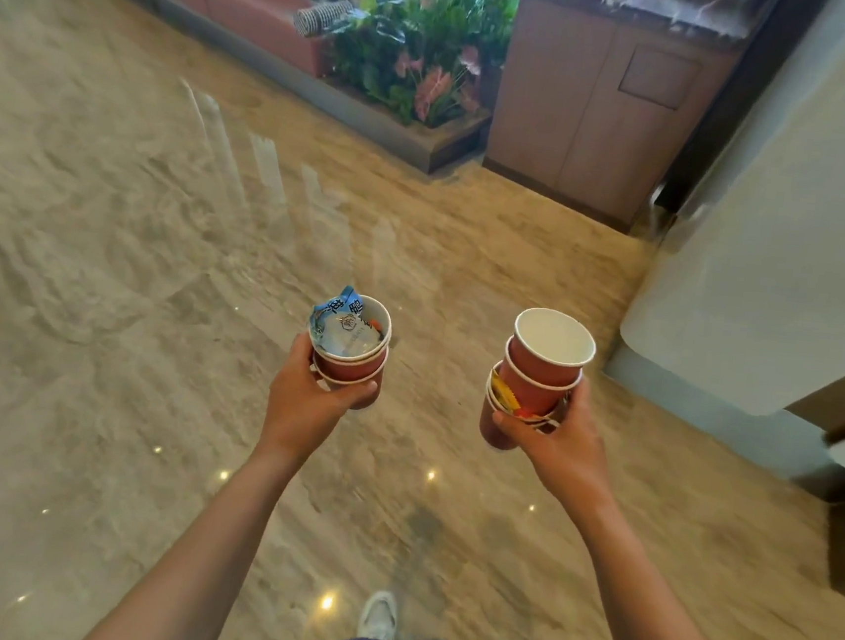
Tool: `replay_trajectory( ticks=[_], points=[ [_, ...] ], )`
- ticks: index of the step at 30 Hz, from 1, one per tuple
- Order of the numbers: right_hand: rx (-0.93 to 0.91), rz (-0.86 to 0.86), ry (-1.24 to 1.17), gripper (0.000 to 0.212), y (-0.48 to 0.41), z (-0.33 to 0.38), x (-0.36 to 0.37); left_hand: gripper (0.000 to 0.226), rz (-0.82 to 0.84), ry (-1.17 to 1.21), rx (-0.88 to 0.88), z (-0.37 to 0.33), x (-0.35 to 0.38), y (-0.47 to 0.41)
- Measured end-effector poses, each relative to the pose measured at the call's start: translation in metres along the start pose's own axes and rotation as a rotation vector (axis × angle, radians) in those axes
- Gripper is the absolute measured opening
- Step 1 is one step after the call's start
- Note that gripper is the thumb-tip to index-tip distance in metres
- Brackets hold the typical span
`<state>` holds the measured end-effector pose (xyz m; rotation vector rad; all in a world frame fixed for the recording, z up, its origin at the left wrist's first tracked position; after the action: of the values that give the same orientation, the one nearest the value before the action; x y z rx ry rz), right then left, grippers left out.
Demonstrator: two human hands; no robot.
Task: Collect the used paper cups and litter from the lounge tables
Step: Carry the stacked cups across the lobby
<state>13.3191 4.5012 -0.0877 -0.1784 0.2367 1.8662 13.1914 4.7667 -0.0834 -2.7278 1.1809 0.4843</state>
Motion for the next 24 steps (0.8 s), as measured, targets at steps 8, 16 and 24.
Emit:
replay_trajectory(
  ticks=[8, 16, 24],
  points=[
    [-0.022, -0.047, -0.035, 0.075, -0.127, 0.021, 0.02, 0.071, 0.033, -0.008, 0.0, -0.019, 0.04, -0.128],
    [-0.014, -0.018, -0.057, 0.071, -0.271, 0.03, 0.027, 0.065, 0.014, -0.007, -0.017, -0.037, 0.098, -0.257],
    [-0.026, 0.044, -0.011, 0.077, -0.409, 0.052, 0.034, 0.066, -0.004, -0.015, -0.018, -0.064, 0.15, -0.386]
  ],
)
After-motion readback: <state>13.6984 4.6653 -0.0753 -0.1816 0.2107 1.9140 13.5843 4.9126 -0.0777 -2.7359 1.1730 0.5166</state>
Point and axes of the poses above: each hand's wrist, its own y-axis away from the middle knuckle, its own x-axis out of the palm, z = x × y, the point moved 8 cm from there along -y, towards the middle knuckle, and after that the axes turned 8 degrees about -y, right-handed, at the moved point
